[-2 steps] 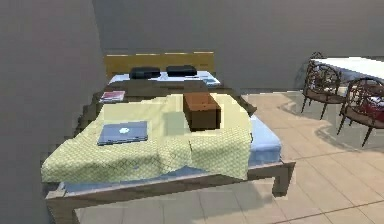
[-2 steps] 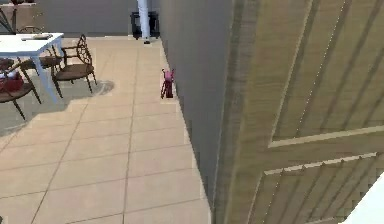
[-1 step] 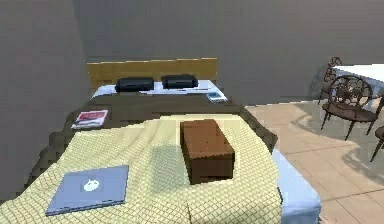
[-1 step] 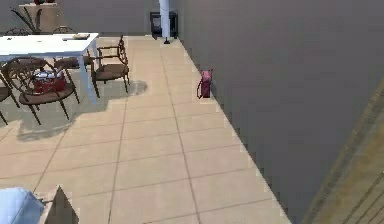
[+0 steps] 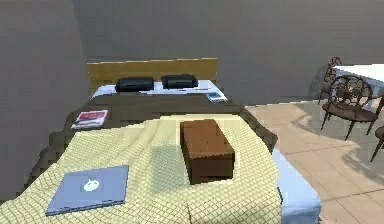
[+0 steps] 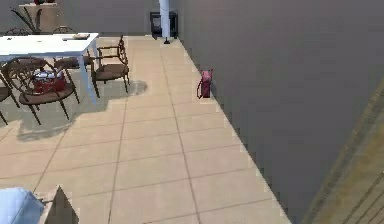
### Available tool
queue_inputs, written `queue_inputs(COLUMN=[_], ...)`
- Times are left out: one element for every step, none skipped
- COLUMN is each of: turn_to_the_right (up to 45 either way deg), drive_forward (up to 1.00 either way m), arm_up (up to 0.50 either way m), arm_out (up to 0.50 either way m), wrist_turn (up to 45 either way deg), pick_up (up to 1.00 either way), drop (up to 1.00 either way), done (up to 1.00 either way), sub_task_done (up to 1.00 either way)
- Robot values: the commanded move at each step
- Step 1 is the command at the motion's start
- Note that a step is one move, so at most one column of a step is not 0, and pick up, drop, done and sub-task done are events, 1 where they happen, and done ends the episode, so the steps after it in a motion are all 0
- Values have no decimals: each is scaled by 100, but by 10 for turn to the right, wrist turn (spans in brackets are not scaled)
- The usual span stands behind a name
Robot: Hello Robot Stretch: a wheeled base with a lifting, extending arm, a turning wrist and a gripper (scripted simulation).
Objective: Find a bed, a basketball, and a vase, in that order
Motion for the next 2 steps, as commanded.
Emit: queue_inputs(turn_to_the_right=[450, 330], drive_forward=[0, 0], arm_up=[0, 0], arm_out=[0, 0], wrist_turn=[0, 0], pick_up=[0, 0], drop=[0, 0], done=[0, 0], sub_task_done=[0, 0])
